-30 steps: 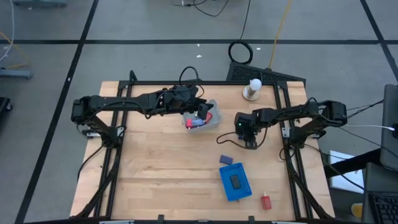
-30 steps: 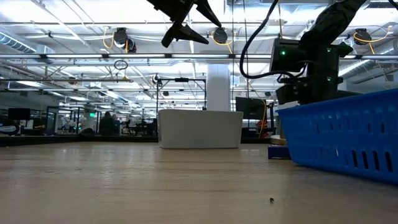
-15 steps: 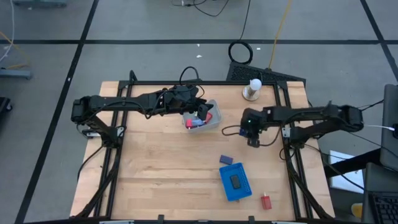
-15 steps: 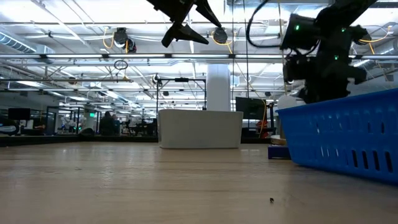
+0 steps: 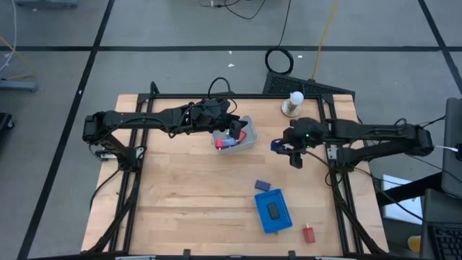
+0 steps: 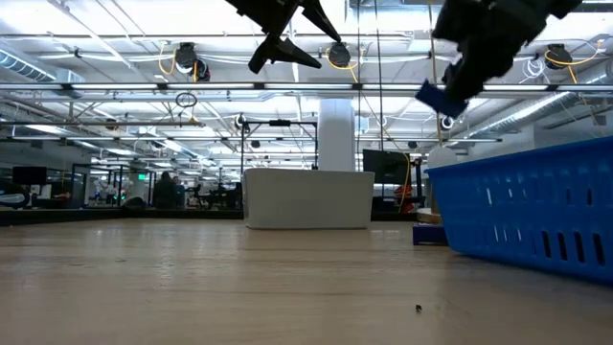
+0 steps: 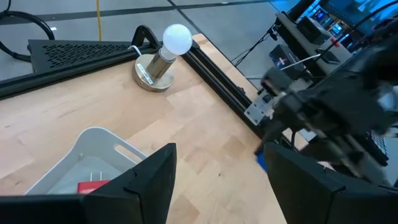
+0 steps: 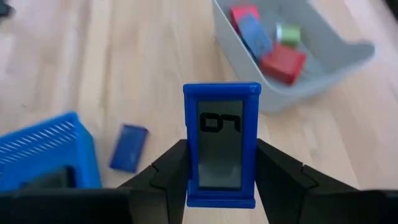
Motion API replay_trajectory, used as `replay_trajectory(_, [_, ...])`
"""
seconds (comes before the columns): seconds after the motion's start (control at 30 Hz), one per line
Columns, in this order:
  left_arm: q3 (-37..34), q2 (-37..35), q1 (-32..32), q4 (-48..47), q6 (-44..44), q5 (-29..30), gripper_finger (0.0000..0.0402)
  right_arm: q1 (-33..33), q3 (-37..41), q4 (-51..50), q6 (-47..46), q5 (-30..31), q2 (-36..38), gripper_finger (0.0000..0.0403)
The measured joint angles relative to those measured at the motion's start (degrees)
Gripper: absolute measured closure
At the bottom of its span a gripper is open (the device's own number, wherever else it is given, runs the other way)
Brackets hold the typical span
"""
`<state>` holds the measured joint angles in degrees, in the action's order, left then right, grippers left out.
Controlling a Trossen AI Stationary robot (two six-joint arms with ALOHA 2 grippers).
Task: Pick & Place Office items
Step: Put the blue timer into the blue bin
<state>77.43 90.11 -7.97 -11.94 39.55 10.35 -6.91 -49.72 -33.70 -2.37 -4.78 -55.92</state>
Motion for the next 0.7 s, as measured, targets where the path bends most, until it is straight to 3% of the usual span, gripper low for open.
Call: replay_trajectory(0.7, [0.0, 0.0, 0.0, 0.22, 1.77, 0.04, 0.0158, 17.05, -4.01, 10.33, -7.65, -3.02, -1.19, 0.026])
